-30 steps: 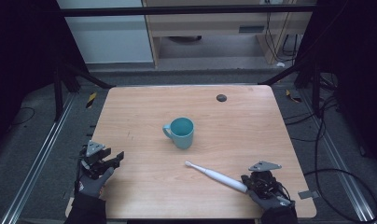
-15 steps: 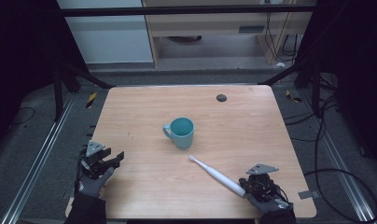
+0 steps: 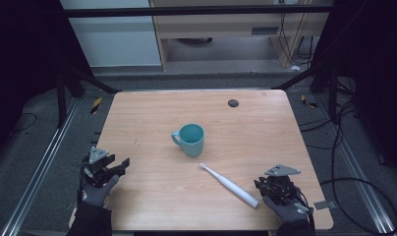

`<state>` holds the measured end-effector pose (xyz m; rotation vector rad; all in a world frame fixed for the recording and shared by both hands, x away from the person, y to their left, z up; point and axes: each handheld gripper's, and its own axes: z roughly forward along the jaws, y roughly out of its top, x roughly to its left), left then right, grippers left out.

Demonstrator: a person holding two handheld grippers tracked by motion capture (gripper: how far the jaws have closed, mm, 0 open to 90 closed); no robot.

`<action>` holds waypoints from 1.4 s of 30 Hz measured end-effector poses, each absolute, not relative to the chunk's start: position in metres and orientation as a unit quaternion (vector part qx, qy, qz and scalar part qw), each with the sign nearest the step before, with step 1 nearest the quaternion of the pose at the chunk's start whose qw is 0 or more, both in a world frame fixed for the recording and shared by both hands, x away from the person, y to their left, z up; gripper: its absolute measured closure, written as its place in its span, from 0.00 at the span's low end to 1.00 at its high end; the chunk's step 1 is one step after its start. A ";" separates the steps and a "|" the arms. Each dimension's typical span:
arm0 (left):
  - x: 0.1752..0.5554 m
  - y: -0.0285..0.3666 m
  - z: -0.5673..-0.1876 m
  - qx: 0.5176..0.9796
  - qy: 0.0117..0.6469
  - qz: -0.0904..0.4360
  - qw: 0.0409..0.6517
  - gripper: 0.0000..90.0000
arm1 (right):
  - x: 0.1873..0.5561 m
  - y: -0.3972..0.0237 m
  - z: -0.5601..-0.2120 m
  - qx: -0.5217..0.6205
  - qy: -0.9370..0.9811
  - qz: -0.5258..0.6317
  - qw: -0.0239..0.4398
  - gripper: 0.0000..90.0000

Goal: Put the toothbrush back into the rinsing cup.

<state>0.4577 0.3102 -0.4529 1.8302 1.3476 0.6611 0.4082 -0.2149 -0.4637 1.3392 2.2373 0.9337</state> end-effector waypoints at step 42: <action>0.465 0.305 -0.462 0.746 0.506 0.236 0.364 0.37 | 0.443 -0.144 -0.432 0.382 0.881 0.252 0.121 0.50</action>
